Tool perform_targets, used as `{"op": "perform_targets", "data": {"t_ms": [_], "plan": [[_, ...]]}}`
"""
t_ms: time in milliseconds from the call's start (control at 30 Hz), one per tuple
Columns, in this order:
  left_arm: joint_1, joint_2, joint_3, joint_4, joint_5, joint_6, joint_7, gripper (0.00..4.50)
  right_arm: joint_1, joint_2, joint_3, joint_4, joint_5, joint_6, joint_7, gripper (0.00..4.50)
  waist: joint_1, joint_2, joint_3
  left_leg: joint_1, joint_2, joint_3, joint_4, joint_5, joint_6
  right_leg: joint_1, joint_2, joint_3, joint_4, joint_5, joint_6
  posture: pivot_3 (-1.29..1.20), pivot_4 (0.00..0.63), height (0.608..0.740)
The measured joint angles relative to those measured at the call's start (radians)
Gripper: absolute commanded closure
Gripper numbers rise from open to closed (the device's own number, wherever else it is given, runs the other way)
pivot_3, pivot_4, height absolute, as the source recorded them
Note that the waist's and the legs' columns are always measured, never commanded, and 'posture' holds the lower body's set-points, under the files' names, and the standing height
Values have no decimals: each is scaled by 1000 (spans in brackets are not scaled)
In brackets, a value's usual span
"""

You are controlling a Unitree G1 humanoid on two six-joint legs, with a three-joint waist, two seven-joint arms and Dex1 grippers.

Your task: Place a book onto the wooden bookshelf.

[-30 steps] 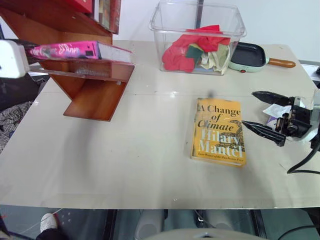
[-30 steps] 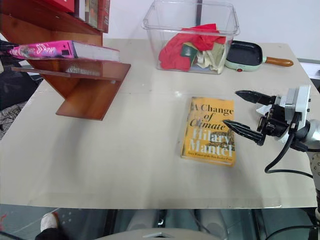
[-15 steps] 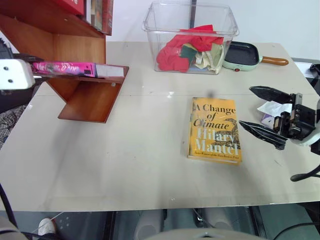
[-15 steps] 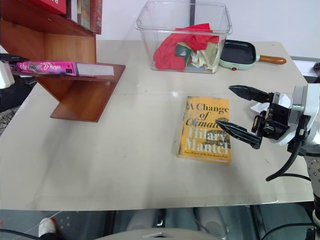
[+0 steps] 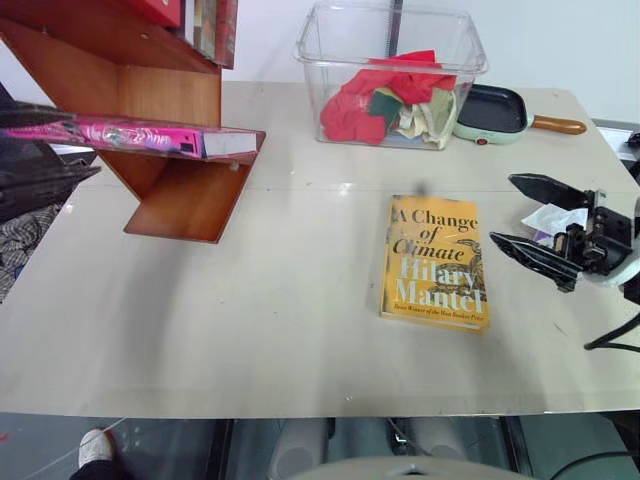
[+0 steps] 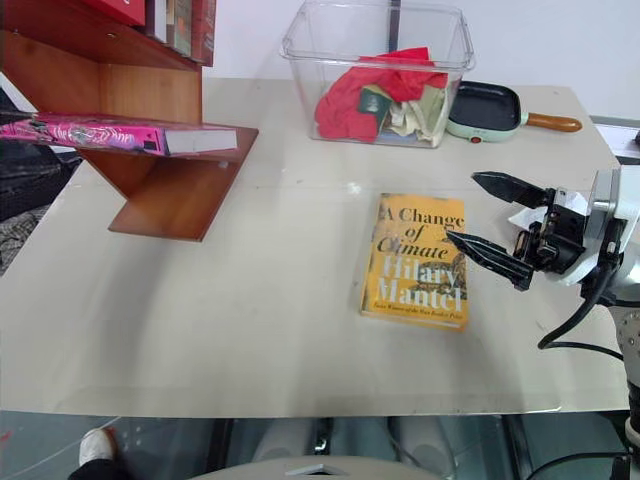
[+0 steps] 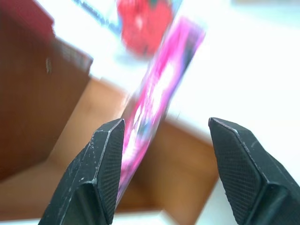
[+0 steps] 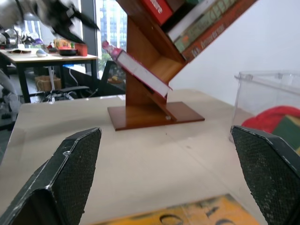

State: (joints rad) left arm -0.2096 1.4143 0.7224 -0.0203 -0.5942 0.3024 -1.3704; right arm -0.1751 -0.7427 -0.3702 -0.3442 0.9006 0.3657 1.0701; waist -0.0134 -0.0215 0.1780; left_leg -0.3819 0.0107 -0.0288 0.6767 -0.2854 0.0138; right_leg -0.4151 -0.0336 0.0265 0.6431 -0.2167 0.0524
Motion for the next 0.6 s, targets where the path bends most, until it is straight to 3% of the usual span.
{"op": "perform_targets", "data": {"t_ms": [67,167,233,267,433,600], "plan": [[4,10,41,-151,-122,213,10,1586,-1,-7,0,14,-5,0,13,0,-1,1,0,0,0,0,0,0,0,0,0,1,0,0,0,0,150,740],[-39,-12,10,-335,-329,385,117,1586,-1,-21,-2,20,-15,1,17,0,-1,2,0,1,0,0,0,0,0,0,0,1,0,0,0,0,150,740],[-63,-98,-67,-462,-443,434,247,1586,4,-34,-6,23,-28,1,13,0,0,5,-1,2,0,-1,0,0,0,1,-1,3,1,0,0,0,150,740],[-41,-190,-140,-529,-465,441,326,1586,23,-41,-16,22,-43,1,5,0,0,8,-3,3,-1,-1,-1,0,0,2,-1,4,1,0,0,0,150,740],[78,-511,-411,-585,-351,418,553,1586,173,-72,-70,26,-149,-2,-36,0,3,5,-2,2,-3,-1,0,0,0,2,0,4,1,1,-1,0,150,740],[188,-614,-522,-600,-219,399,693,1586,347,-76,-138,33,-239,-29,-30,0,2,4,-3,3,-4,-3,0,0,0,2,0,6,0,1,-1,0,150,740]]}}
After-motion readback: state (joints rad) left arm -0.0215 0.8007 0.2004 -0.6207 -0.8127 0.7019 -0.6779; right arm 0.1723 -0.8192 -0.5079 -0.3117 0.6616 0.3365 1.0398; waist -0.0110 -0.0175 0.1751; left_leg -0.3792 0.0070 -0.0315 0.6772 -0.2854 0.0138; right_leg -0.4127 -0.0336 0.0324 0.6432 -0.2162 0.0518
